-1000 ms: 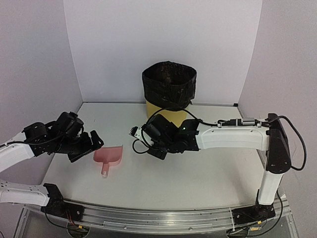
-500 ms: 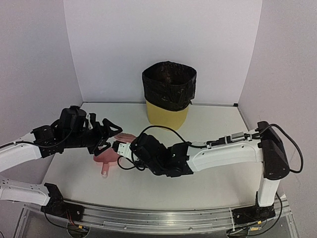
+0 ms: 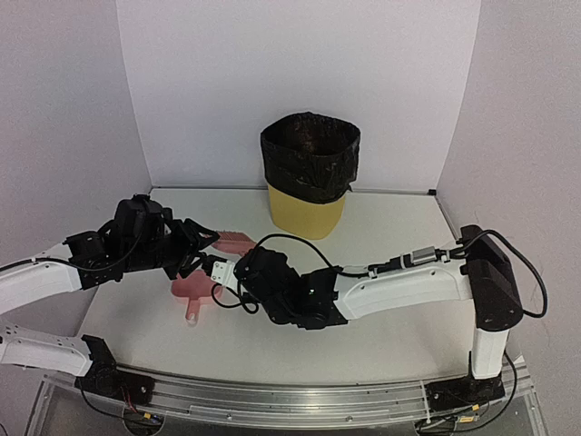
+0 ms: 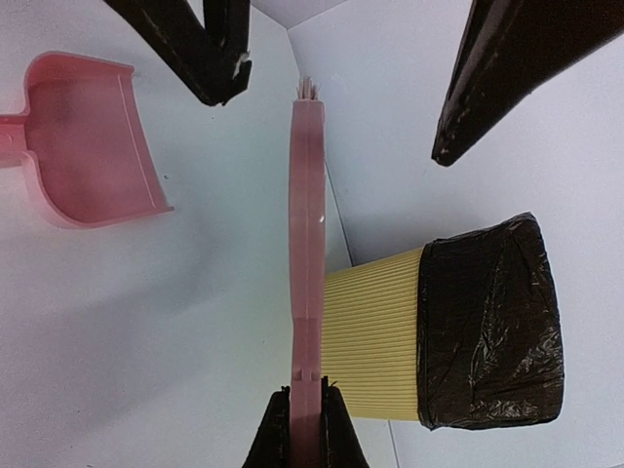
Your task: Sweep away the paper scraps from the table
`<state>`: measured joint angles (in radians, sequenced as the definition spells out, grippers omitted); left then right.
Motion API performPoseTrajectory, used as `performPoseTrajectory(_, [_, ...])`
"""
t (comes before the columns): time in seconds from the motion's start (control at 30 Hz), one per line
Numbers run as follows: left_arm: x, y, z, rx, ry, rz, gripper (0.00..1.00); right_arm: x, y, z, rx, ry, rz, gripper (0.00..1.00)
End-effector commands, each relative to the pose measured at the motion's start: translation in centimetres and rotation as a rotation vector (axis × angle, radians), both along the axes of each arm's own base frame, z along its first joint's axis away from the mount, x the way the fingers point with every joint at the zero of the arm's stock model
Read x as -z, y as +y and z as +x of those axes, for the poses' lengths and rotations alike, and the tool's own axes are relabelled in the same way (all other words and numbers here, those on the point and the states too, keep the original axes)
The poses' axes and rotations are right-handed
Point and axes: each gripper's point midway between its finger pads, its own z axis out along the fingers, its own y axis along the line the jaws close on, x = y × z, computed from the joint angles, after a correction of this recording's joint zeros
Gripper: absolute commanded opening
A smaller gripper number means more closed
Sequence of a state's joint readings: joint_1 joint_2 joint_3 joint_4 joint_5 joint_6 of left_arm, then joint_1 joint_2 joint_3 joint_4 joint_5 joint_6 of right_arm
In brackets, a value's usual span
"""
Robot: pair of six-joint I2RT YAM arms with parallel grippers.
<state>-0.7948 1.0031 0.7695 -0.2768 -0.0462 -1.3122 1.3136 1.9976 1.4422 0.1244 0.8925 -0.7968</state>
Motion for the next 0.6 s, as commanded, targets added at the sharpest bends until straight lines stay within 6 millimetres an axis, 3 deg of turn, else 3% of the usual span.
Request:
performPoseTrajectory(0.0, [-0.4,0.0,1.2,-0.065,-0.028,-0.054,0.54,-2.4,1.3,-0.3,0.003,-0.032,0.093,0.00])
performPoseTrajectory(0.2, [-0.2,-0.7,1.7,-0.063,-0.042,-0.096,0.40,-2.4,1.3,-0.9,-0.006,-0.035,0.086,0.00])
performPoseTrajectory(0.33, [0.1,-1.0,1.7,-0.059,-0.034,-0.107,0.24,-2.4,1.3,-1.2,-0.005,-0.031,0.093,0.00])
performPoseTrajectory(0.43, [0.2,-1.1,1.6,-0.055,-0.033,-0.126,0.03,-2.0,1.3,-1.4,-0.010,-0.026,0.089,0.00])
performPoseTrajectory(0.47, [0.3,-1.0,1.5,-0.055,-0.031,-0.129,0.01,-1.9,1.3,-1.5,-0.010,-0.025,0.087,0.00])
performPoseTrajectory(0.53, [0.4,-0.8,1.5,-0.061,-0.031,-0.124,0.00,-1.9,1.1,-1.9,-0.006,-0.025,0.091,0.08])
performPoseTrajectory(0.57, [0.4,-0.5,1.5,-0.071,-0.037,-0.117,0.00,-1.8,1.0,-2.2,-0.009,-0.020,0.094,0.19])
